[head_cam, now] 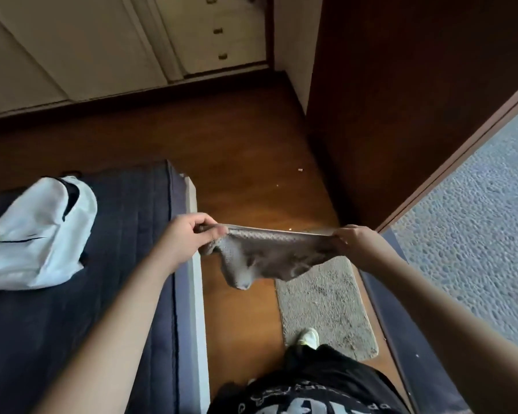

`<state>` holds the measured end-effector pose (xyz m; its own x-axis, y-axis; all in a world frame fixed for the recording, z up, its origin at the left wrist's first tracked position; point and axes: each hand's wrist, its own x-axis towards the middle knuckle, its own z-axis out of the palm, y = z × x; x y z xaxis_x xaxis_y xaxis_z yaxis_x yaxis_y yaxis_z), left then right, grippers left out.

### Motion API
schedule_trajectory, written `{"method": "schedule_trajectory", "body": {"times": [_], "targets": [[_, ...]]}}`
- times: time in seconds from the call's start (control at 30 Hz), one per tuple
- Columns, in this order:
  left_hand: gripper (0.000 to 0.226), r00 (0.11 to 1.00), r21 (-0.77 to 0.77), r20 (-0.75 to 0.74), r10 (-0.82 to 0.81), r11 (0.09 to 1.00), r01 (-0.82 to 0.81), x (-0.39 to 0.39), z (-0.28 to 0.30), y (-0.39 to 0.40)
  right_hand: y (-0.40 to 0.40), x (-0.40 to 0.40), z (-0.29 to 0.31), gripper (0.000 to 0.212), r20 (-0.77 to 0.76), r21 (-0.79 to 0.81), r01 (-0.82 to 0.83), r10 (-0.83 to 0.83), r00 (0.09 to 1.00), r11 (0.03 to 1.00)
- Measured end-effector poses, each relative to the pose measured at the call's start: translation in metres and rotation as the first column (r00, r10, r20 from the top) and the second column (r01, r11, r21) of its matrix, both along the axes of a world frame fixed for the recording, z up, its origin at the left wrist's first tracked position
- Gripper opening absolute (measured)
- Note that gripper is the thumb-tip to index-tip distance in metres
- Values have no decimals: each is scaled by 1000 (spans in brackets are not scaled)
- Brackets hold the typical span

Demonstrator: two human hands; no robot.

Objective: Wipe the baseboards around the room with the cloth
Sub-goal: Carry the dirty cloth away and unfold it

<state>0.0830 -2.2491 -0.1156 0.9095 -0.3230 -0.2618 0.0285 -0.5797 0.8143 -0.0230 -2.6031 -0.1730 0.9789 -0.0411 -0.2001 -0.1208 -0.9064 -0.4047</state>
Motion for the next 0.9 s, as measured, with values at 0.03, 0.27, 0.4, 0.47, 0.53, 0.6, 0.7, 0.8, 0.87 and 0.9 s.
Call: {"method": "schedule_trajectory", "body": {"times": [0.03,0.27,0.4,0.47,0.53,0.6,0.7,0.8,0.87,0.9], "targets": [[40,999,-34,-16,47,998,-48,4,1,-4,-4,9,1,20,-9,57,33,-32,999,998],[29,872,-250,-250,421,842,-478,39,5,-20,9,80,22,25,-332,662,367,-183,925,653],[16,885,-302,-285,368,842,-448,68,0,-12,45,125,39,19,-489,798,524,-190,852,298],[19,916,-334,-263,302,863,-380,82,-3,-9,68,151,42,15,-531,792,568,-208,822,224],[20,949,-318,-191,251,899,-302,96,-6,-5,94,176,44,15,-556,779,593,-212,804,205],[19,981,-207,-39,188,959,-192,114,-10,0,118,202,46,16,-582,768,614,-201,788,183],[31,960,-50,262,97,995,-87,138,-8,8,153,239,48,19,-626,750,647,-169,762,139],[37,889,73,458,-16,997,-20,164,-4,19,180,273,51,23,-657,732,673,-147,739,109],[38,863,125,501,-58,992,-6,183,0,26,193,294,54,23,-656,738,669,-138,742,89],[37,853,131,519,-64,991,-5,193,2,29,197,303,56,23,-658,739,670,-138,740,68]]}}
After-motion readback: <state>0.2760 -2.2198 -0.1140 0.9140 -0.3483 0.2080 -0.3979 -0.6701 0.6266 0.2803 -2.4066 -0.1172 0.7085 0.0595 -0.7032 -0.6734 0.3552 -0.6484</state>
